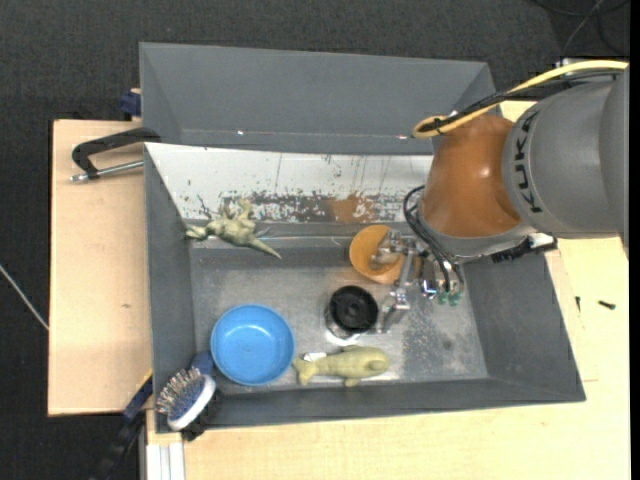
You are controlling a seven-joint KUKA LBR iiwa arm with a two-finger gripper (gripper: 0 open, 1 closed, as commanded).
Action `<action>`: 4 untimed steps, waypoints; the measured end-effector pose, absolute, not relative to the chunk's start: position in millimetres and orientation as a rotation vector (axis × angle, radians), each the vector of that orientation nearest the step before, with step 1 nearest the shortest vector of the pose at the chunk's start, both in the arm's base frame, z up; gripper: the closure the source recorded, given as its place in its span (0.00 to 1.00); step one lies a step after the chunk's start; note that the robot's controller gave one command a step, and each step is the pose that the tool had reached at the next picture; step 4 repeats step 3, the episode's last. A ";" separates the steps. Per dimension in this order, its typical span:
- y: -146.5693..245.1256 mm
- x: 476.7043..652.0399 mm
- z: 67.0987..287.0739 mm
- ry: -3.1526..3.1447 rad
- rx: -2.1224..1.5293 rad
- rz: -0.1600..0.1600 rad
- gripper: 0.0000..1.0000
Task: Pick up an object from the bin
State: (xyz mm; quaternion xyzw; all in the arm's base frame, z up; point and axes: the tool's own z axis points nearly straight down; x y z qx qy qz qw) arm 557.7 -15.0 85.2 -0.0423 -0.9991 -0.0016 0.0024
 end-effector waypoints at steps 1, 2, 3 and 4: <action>30.6 528.8 75.9 -3.159 -0.181 0.001 0.00; 29.8 530.5 77.0 -3.164 -0.180 -0.001 1.00; 31.8 525.9 251.4 -3.156 0.025 -0.001 1.00; 31.8 525.9 251.4 -3.156 0.025 -0.001 1.00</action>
Offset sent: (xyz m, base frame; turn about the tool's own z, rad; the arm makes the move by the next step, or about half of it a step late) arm -0.0349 0.0456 -0.0152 0.0277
